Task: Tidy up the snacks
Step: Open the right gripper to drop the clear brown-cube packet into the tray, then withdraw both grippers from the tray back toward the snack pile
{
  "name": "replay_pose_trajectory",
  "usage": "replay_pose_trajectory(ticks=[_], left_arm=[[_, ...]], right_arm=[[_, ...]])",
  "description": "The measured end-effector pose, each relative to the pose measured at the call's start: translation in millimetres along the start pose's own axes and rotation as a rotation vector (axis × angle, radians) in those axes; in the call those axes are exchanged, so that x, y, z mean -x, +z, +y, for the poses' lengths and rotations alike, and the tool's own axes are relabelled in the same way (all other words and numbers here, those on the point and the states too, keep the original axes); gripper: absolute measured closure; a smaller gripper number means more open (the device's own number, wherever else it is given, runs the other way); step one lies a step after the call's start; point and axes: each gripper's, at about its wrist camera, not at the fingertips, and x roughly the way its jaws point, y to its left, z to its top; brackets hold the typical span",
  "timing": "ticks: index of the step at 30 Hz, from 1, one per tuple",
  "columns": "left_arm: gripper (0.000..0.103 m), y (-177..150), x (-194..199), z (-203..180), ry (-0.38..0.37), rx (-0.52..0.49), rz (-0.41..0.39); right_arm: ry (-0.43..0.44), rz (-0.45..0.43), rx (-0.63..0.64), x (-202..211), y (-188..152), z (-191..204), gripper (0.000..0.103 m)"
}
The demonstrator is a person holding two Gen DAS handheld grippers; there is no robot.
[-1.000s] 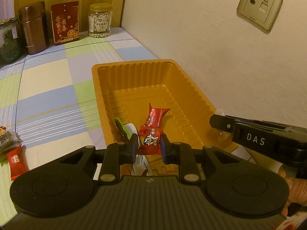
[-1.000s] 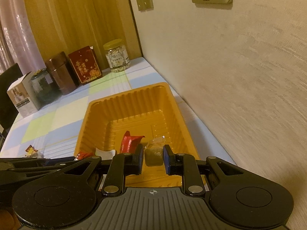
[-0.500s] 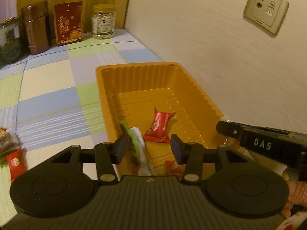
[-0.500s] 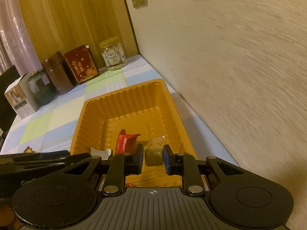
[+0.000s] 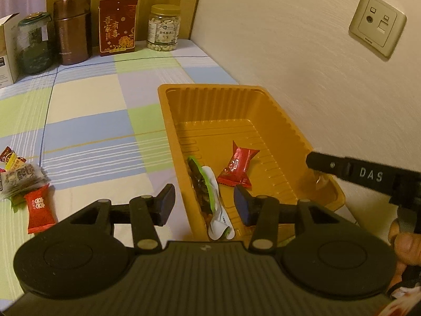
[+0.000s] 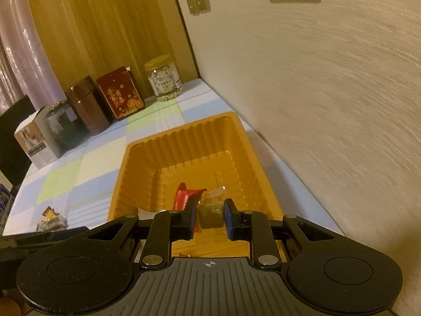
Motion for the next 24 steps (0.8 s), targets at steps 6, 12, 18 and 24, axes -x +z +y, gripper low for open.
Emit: replay_pose_trajectory(ticks=[6, 12, 18, 24], left_arm=[[0.058, -2, 4, 2, 0.004, 0.003, 0.0], [0.058, -8, 13, 4, 0.016, 0.003, 0.001], [0.057, -13, 30, 5, 0.02, 0.022, -0.007], [0.055, -19, 51, 5, 0.024, 0.027, -0.018]], right_arm=[[0.013, -0.033, -0.058, 3, 1, -5, 0.034], [-0.003, -0.027, -0.07, 11, -1, -6, 0.034], [-0.011, -0.022, -0.085, 29, -5, -4, 0.034], [-0.001, -0.025, -0.096, 50, -10, 5, 0.034]])
